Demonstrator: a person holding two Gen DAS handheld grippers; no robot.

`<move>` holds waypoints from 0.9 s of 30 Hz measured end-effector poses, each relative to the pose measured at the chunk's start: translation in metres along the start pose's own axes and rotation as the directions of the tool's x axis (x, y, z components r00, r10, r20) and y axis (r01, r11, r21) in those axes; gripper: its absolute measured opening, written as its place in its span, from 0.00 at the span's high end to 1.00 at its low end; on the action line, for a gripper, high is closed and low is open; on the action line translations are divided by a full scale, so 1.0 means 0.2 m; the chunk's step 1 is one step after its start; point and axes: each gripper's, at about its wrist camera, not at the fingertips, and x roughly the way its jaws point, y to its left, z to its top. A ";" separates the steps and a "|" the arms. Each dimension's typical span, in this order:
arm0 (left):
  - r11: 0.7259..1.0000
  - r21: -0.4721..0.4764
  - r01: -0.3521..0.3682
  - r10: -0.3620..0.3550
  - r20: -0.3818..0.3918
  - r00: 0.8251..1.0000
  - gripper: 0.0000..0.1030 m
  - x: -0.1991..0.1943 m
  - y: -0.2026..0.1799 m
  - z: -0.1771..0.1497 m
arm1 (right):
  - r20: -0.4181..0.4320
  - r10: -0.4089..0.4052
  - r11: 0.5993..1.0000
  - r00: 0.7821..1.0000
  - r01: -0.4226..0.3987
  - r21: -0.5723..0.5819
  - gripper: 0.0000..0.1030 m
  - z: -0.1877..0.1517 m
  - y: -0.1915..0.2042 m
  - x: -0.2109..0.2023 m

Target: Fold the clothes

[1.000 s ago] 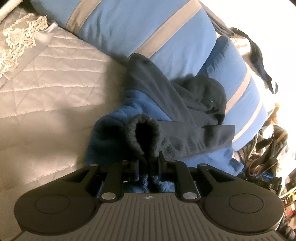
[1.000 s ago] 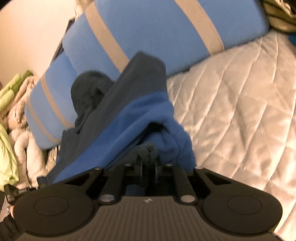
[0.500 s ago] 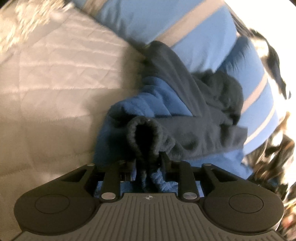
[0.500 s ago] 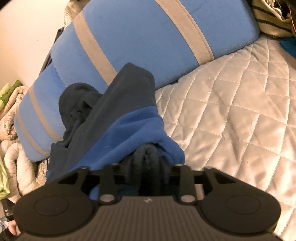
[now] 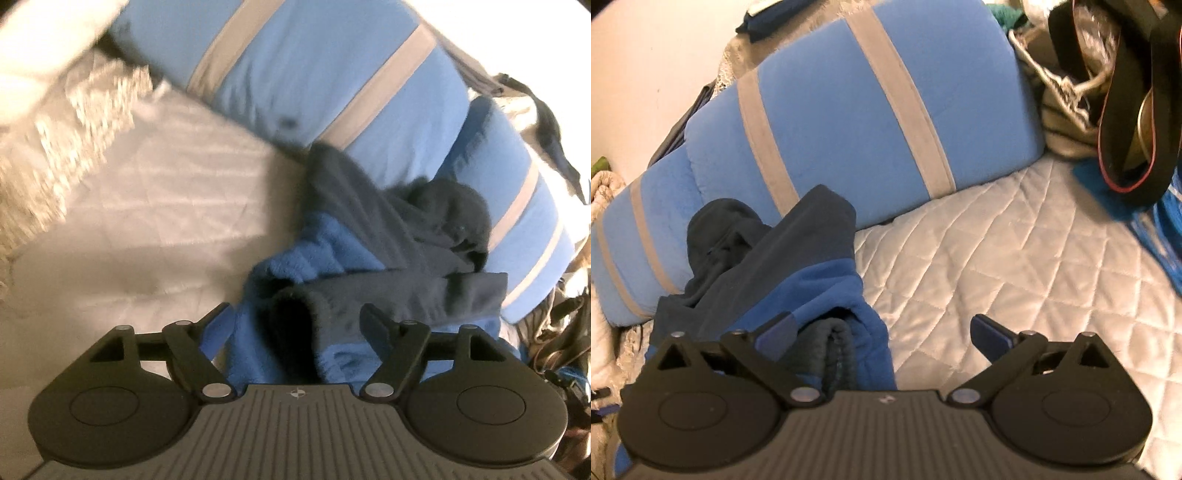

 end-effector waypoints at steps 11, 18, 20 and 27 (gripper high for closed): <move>0.991 0.134 -0.005 -0.009 0.104 0.995 0.24 -0.34 -0.27 0.04 | 0.055 0.089 0.996 0.995 -0.089 -0.008 0.00 0.03 0.26 -0.26; 0.984 0.167 0.056 -0.083 0.156 0.984 0.23 -0.54 -0.45 0.01 | 0.066 0.172 0.984 0.983 -0.168 -0.060 0.00 0.02 0.48 -0.44; 0.979 0.183 0.089 -0.118 0.157 0.980 0.23 -0.59 -0.50 -0.01 | 0.073 0.182 0.982 0.981 -0.177 -0.071 0.00 0.02 0.53 -0.50; 0.957 0.246 0.155 -0.204 0.186 0.961 0.19 -0.73 -0.62 -0.10 | 0.079 0.196 0.977 0.977 -0.187 -0.102 0.00 0.02 0.59 -0.69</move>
